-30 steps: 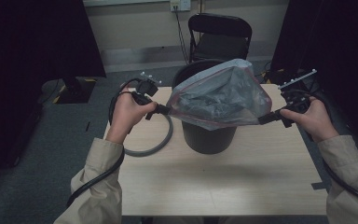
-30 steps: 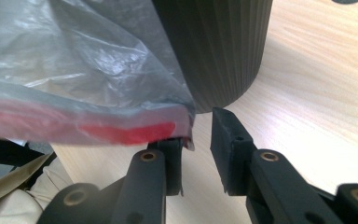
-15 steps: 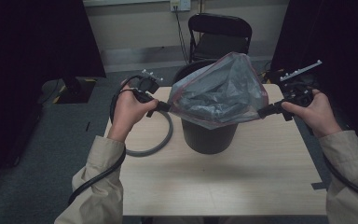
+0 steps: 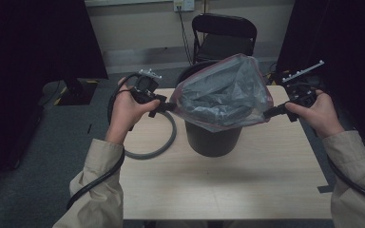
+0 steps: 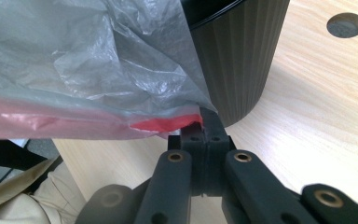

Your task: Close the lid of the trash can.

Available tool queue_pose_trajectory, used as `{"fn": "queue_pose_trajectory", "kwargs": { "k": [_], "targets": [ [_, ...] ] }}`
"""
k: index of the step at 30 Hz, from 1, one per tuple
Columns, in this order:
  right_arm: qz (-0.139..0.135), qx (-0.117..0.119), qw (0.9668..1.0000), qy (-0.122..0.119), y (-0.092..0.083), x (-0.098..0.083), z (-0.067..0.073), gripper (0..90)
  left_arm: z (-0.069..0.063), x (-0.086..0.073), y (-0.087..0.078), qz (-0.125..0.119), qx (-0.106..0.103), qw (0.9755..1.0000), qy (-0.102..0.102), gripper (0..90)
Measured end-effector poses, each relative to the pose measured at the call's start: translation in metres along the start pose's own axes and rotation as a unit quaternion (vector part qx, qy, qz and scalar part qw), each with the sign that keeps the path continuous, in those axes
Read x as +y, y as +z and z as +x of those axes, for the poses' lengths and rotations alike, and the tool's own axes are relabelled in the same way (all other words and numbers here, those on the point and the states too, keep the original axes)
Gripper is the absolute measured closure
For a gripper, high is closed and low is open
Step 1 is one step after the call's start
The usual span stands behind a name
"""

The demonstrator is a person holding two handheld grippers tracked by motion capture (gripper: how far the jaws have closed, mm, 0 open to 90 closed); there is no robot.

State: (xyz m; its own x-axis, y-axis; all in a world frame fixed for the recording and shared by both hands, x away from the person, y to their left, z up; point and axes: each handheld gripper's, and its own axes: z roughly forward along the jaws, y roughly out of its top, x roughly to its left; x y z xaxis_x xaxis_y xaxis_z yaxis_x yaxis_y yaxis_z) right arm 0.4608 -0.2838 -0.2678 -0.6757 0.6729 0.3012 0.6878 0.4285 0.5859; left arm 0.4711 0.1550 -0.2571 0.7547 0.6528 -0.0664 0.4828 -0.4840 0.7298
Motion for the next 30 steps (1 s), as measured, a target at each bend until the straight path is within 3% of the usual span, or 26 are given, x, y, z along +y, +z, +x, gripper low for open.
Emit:
{"fn": "queue_pose_trajectory", "kwargs": {
  "k": [3, 7, 10, 12, 13, 17, 20, 26, 28, 30],
  "targets": [
    [0.009, -0.005, 0.9999, -0.001, 0.000, 0.002, 0.003, 90.0, -0.001, 0.004, -0.004, -0.017, 0.009, 0.9998, 0.004, 44.1],
    [0.017, -0.009, 0.9998, -0.001, 0.001, 0.004, 0.003, 90.0, 0.003, 0.010, -0.006, -0.027, 0.022, 0.9993, -0.010, 46.9],
    [0.021, -0.011, 0.9997, -0.001, 0.003, 0.006, 0.004, 90.0, 0.007, 0.014, -0.003, -0.040, 0.011, 0.9988, -0.026, 62.3],
    [0.022, -0.012, 0.9997, 0.001, 0.005, 0.008, 0.003, 90.0, 0.009, 0.017, 0.001, -0.035, 0.005, 0.9990, -0.028, 75.5],
    [0.021, -0.012, 0.9997, 0.002, 0.006, 0.008, 0.003, 90.0, 0.010, 0.018, 0.004, -0.042, 0.009, 0.9986, -0.031, 76.7],
    [0.019, -0.010, 0.9996, 0.015, 0.010, 0.007, -0.004, 90.0, 0.014, 0.021, 0.013, -0.028, 0.020, 0.9982, -0.049, 87.8],
    [0.019, -0.004, 0.9995, 0.025, 0.016, 0.003, -0.011, 90.0, 0.015, 0.021, 0.021, -0.002, 0.038, 0.9981, -0.048, 88.8],
    [0.017, 0.000, 0.9997, 0.020, 0.020, 0.001, -0.012, 90.0, 0.012, 0.021, 0.020, 0.003, 0.043, 0.9982, -0.041, 88.9],
    [0.020, 0.001, 0.9998, 0.008, 0.015, 0.002, -0.007, 80.9, 0.011, 0.022, 0.018, 0.007, 0.045, 0.9983, -0.036, 88.9],
    [0.022, -0.002, 0.9998, -0.004, 0.010, 0.004, -0.001, 77.3, 0.010, 0.022, 0.016, 0.005, 0.047, 0.9982, -0.036, 88.9]
  ]
}}
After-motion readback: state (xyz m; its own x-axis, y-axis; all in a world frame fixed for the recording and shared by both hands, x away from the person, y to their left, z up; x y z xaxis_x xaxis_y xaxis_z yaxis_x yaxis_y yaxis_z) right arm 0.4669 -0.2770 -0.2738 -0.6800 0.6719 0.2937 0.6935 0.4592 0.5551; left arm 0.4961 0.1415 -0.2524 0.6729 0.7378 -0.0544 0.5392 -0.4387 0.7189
